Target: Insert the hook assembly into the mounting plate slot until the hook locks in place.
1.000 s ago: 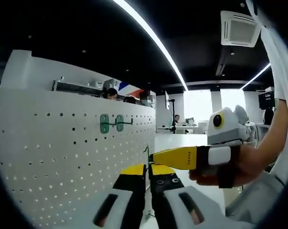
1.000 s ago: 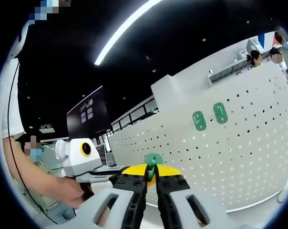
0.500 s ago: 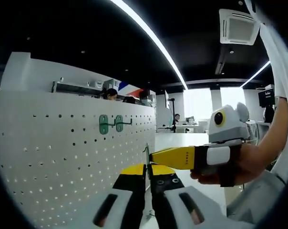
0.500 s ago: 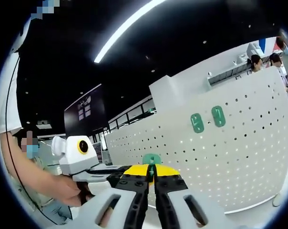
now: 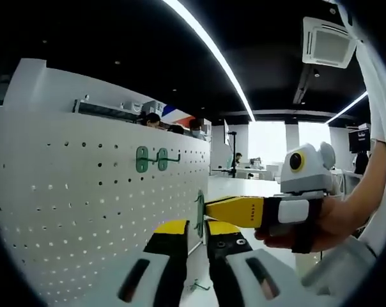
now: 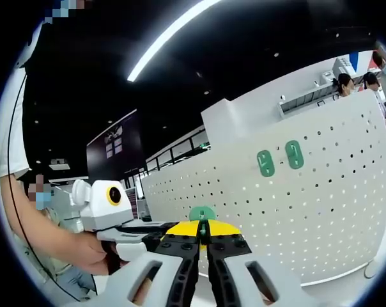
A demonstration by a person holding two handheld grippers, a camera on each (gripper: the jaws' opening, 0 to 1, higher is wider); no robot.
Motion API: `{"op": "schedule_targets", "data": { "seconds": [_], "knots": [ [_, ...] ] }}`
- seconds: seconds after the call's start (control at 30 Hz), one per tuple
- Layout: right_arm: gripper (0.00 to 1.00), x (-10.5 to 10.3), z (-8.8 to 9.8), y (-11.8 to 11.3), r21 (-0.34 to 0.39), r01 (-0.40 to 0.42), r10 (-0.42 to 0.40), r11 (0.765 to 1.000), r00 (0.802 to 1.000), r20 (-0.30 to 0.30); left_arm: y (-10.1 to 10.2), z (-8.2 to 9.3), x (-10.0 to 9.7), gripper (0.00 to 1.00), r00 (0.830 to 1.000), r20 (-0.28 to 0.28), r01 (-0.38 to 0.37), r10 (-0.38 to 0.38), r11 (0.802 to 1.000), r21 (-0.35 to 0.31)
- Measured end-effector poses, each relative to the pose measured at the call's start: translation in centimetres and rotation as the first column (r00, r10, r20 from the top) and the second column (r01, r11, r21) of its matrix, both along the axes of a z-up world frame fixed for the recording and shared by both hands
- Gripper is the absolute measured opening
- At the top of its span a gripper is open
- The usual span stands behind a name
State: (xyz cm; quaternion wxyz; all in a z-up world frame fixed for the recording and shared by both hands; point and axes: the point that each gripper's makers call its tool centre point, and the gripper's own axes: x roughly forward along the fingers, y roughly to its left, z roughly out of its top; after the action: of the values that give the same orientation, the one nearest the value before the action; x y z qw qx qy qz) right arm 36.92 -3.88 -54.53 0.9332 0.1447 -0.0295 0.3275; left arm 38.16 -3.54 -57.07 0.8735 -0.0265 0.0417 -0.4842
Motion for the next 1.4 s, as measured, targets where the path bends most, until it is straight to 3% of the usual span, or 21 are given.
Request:
{"op": "schedule_targets", "data": {
  "seconds": [0.07,0.27,0.57,1.03,1.2,1.4],
  "knots": [
    [0.00,0.0,0.0,0.0,-0.002,0.000,0.000,1.000,1.000,0.000,0.0,-0.3,0.1,0.38,1.000,-0.013,-0.004,0.004,1.000,0.008],
    [0.00,0.0,-0.3,0.0,-0.002,-0.003,0.003,1.000,1.000,-0.012,-0.7,-0.6,-0.3,0.61,0.999,0.040,0.005,-0.006,0.999,0.041],
    [0.00,0.0,-0.4,-0.2,0.004,-0.002,0.002,1.000,1.000,-0.015,-1.0,-1.1,-0.1,0.83,1.000,0.025,0.005,-0.006,0.998,0.057],
    [0.00,0.0,-0.4,-0.3,-0.017,-0.011,0.011,1.000,1.000,-0.016,-0.4,-1.7,-0.2,0.81,1.000,-0.012,-0.003,0.003,0.998,0.062],
    [0.00,0.3,0.0,-0.8,-0.064,0.002,-0.001,0.998,1.000,0.002,-0.3,-1.8,-0.1,0.81,1.000,-0.015,-0.012,0.013,0.998,0.064],
    [0.00,0.6,0.5,-1.5,-0.204,0.052,-0.041,0.978,0.998,0.057,-0.1,-1.8,-0.2,0.81,1.000,-0.012,-0.019,0.020,0.998,0.066]
  ]
}}
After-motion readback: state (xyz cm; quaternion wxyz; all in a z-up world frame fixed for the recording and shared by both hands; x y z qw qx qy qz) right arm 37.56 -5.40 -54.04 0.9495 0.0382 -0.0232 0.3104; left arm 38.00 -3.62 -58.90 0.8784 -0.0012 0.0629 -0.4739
